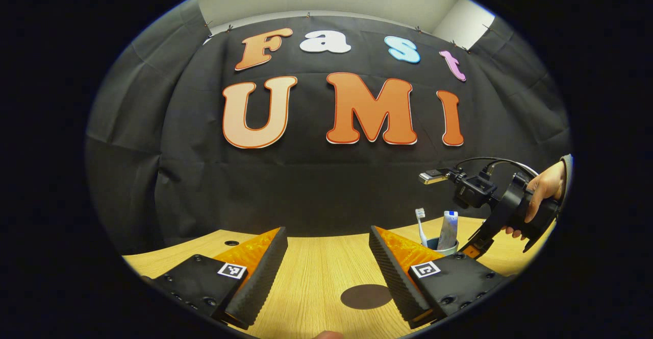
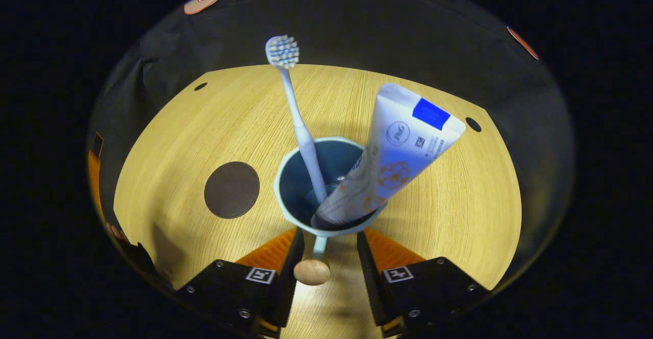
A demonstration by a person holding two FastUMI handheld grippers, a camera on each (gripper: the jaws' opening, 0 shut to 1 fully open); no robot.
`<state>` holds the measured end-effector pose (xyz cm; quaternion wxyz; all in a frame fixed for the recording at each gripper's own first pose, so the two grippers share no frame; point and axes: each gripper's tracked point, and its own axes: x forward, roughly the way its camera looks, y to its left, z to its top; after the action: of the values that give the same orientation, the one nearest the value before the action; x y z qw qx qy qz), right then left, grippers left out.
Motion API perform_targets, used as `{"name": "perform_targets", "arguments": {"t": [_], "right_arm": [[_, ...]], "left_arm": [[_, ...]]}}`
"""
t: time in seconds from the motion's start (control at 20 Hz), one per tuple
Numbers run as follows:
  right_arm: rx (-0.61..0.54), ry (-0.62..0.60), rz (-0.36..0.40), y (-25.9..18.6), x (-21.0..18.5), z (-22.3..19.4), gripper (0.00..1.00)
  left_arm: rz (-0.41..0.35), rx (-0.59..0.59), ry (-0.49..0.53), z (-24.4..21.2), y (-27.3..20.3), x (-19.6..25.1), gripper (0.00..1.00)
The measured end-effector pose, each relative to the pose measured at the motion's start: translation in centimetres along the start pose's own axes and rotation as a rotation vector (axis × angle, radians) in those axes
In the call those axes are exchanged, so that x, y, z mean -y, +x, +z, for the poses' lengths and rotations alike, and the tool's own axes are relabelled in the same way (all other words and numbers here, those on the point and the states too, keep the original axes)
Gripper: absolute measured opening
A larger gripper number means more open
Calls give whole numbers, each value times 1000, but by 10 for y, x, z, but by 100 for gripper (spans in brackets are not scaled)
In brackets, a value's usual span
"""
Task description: Put the toothbrush and toothpaste on the desktop into the cup, then pick up the cup and place it on the coaster on the desktop.
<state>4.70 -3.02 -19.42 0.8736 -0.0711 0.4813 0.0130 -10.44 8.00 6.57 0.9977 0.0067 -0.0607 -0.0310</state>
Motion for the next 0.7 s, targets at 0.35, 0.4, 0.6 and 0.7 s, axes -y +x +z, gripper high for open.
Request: {"name": "perform_targets", "arguments": {"t": [0.35, 0.4, 0.6, 0.7], "right_arm": [[11, 29, 30, 3, 0, 0, 29], [20, 32, 31, 2, 0, 1, 27], [50, 56, 44, 2, -2, 3, 23], [67, 59, 55, 3, -3, 5, 23]], "left_arm": [[17, -11, 0, -5, -3, -7, 100], [19, -12, 0, -4, -4, -7, 100], [25, -17, 3, -5, -5, -9, 100], [29, -19, 5, -7, -5, -10, 98]]}}
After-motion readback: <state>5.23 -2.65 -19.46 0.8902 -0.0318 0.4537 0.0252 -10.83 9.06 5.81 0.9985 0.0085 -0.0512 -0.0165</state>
